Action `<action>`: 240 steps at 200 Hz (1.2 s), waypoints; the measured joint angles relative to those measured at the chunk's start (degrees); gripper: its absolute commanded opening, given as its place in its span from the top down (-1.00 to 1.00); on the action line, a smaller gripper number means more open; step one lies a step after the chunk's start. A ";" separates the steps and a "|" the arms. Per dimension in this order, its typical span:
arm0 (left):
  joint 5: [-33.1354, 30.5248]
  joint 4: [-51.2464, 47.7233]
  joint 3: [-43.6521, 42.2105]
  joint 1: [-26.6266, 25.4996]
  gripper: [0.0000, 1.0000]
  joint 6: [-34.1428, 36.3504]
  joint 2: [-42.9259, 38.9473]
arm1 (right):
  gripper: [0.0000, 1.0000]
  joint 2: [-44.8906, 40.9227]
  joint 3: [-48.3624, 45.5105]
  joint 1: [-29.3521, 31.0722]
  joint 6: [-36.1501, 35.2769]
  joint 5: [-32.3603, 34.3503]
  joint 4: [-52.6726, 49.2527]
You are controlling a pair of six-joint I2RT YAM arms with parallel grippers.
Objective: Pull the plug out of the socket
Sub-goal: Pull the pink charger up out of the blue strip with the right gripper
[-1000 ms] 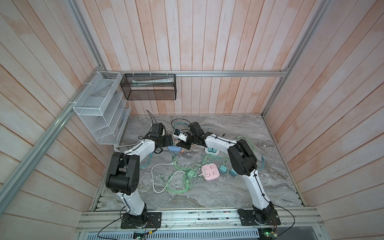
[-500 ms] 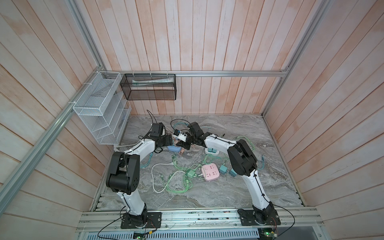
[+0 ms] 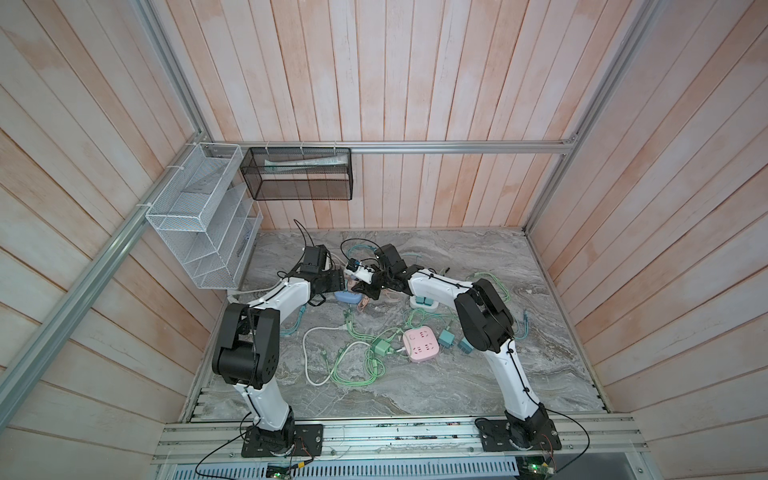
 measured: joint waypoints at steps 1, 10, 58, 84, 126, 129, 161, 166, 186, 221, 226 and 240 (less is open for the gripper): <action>0.00 0.00 0.00 0.00 -0.55 0.00 0.00 | 0.87 0.00 0.00 0.00 0.00 0.00 0.00; 0.00 -0.02 0.00 -0.02 -0.55 0.00 0.00 | 0.89 0.00 0.00 0.00 0.00 0.00 0.00; -1.73 -0.17 0.15 -0.87 -0.55 -0.04 0.00 | 1.00 -0.33 -0.11 0.39 0.74 1.49 -0.02; -2.01 -0.17 0.15 -0.98 -0.55 -0.07 0.00 | 1.00 -0.66 -0.48 0.72 2.38 2.60 0.07; -2.75 -0.17 0.15 -1.29 -0.55 -0.07 0.00 | 1.00 -0.87 -0.70 0.83 4.92 3.06 0.22; -2.84 -0.20 0.15 -1.31 -0.55 -0.09 -0.02 | 1.00 -0.87 -0.70 0.83 5.05 3.06 0.22; -4.42 -0.13 0.15 -2.05 -0.55 -0.07 -0.02 | 1.00 -0.87 -0.35 0.83 6.32 3.30 -0.37; -4.76 -0.11 0.15 -2.19 -0.54 -0.07 -0.02 | 1.00 -0.87 -0.24 0.81 6.58 3.37 -0.55; -6.08 0.02 0.15 -2.78 -0.55 -0.07 -0.02 | 1.00 -0.87 -0.04 0.81 7.15 3.54 -0.96; -7.13 0.07 0.15 -3.17 -0.55 -0.09 -0.07 | 1.00 -0.87 0.07 0.85 7.30 3.93 -1.31; -7.19 0.07 0.15 -3.17 -0.55 -0.07 -0.07 | 1.00 -0.87 0.07 0.87 7.26 4.11 -1.31; -7.37 0.11 0.15 -3.23 -0.56 -0.09 -0.07 | 1.00 -1.01 0.04 1.16 7.02 4.90 -1.36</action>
